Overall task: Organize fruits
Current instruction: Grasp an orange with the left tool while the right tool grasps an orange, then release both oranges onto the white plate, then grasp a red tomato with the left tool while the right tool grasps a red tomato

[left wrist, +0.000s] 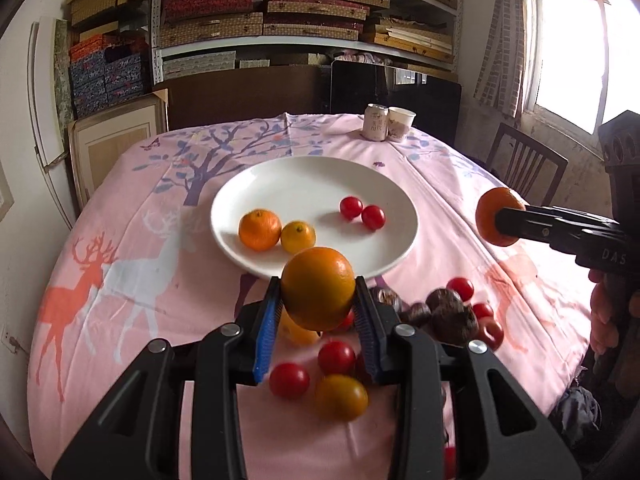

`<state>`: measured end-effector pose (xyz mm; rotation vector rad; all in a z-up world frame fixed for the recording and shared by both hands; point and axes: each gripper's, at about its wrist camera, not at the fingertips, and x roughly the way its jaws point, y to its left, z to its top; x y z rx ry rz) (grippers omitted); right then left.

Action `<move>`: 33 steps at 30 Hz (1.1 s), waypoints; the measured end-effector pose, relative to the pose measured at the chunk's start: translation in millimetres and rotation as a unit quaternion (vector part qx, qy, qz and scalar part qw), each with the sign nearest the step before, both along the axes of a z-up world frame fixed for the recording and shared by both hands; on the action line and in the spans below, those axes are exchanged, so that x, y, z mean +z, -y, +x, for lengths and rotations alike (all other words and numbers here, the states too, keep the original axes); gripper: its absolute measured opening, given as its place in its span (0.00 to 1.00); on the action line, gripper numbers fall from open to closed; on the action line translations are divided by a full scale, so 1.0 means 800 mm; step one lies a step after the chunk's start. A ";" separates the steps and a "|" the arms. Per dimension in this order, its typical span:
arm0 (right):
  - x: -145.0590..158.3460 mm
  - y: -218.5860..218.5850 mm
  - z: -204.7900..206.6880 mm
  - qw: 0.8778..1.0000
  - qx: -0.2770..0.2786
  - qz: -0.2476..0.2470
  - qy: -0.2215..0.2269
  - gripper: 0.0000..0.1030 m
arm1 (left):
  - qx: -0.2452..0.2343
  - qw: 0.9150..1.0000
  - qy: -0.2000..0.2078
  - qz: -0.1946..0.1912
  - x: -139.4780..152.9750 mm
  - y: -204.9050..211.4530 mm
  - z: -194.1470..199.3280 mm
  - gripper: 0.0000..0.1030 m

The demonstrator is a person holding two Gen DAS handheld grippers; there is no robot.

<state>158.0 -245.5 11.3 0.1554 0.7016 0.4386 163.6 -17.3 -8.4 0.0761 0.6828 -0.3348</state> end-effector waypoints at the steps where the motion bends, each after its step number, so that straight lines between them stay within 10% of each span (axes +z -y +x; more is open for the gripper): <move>1: 0.000 0.000 0.017 1.000 -0.006 0.002 -0.004 0.38 | -0.002 1.000 -0.001 0.000 0.002 0.006 0.019 0.34; 13: -0.045 -0.012 0.188 0.996 -0.051 -0.012 -0.068 0.39 | 0.019 0.996 -0.075 0.043 -0.037 0.057 0.215 0.34; 17: -0.050 -0.012 0.198 0.996 -0.054 0.003 -0.066 0.42 | 0.043 0.995 -0.080 0.041 -0.040 0.049 0.231 0.58; 21: -0.035 -0.006 0.175 0.998 -0.052 0.007 -0.037 0.45 | 0.053 0.997 -0.039 0.028 -0.015 0.034 0.199 0.77; 33: -0.031 0.030 0.028 0.998 -0.045 -0.002 -0.035 0.45 | -0.043 0.997 -0.017 0.059 -0.016 0.027 -0.021 0.78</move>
